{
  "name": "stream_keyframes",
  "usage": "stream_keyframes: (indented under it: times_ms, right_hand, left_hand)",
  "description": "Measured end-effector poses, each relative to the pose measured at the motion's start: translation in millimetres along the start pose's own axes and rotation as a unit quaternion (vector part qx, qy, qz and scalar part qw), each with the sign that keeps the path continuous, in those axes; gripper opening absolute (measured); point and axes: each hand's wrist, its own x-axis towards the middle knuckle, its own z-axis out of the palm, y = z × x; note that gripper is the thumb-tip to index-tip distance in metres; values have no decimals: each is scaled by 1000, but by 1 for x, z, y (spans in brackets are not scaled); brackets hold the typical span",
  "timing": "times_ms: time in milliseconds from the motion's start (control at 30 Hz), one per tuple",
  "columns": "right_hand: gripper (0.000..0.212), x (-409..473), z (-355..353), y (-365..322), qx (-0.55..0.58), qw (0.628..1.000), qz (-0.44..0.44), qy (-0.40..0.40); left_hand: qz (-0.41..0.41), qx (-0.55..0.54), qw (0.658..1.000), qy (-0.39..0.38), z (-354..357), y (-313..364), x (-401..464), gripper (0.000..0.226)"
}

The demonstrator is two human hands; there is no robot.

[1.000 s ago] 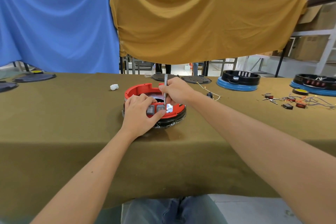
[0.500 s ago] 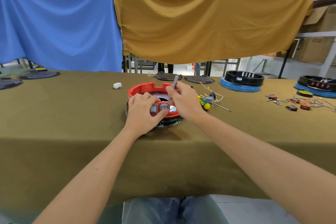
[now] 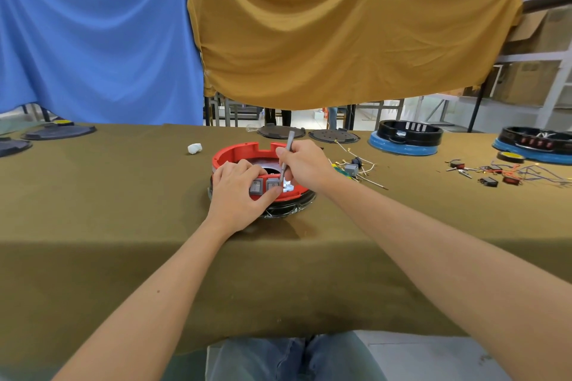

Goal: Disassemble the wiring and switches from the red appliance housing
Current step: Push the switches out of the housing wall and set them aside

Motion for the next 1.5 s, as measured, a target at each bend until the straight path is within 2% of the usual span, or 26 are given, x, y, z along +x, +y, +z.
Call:
stream_keyframes:
  times_ms: [67,200,267,367,533,733,833,1033,1200,1400,1500]
  right_hand:
    - [29,0,0,-1,-7,1000,-6,-5]
    - [29,-1,0,-2,55,995,-49,61]
    - [26,-2,2,-6,68,994,-78,36]
    - [24,-4,9,-8,4,994,-111,-8]
    - [26,-5,12,-7,-81,986,-143,-24]
    - [33,7,14,-19,-134,982,-110,-70]
    - [39,13,15,-23,-160,978,-96,-93]
    - [39,19,15,-29,-159,978,-69,-116]
    - [37,10,12,-24,-136,982,-87,-101]
    - [37,2,-2,-9,-48,993,-108,4]
    - [34,0,-7,0,-58,993,-104,12]
  left_hand:
    - [1,-3,1000,1,0,0,0,53]
    - [2,-4,1000,0,0,0,0,51]
    - [0,-1,1000,-1,-1,0,0,51]
    - [5,2,1000,1,-1,0,-1,48]
    - [8,-2,1000,6,-1,1,0,48]
    - [11,-8,1000,8,-2,-1,0,45]
    - [4,-10,1000,-2,-2,0,1,51]
    - [5,-16,1000,-4,-4,2,1,53]
    - [2,-11,1000,-5,-4,1,1,51]
    - [-4,-5,1000,-7,-3,1,0,51]
    - [-6,-4,1000,-10,-3,1,0,54]
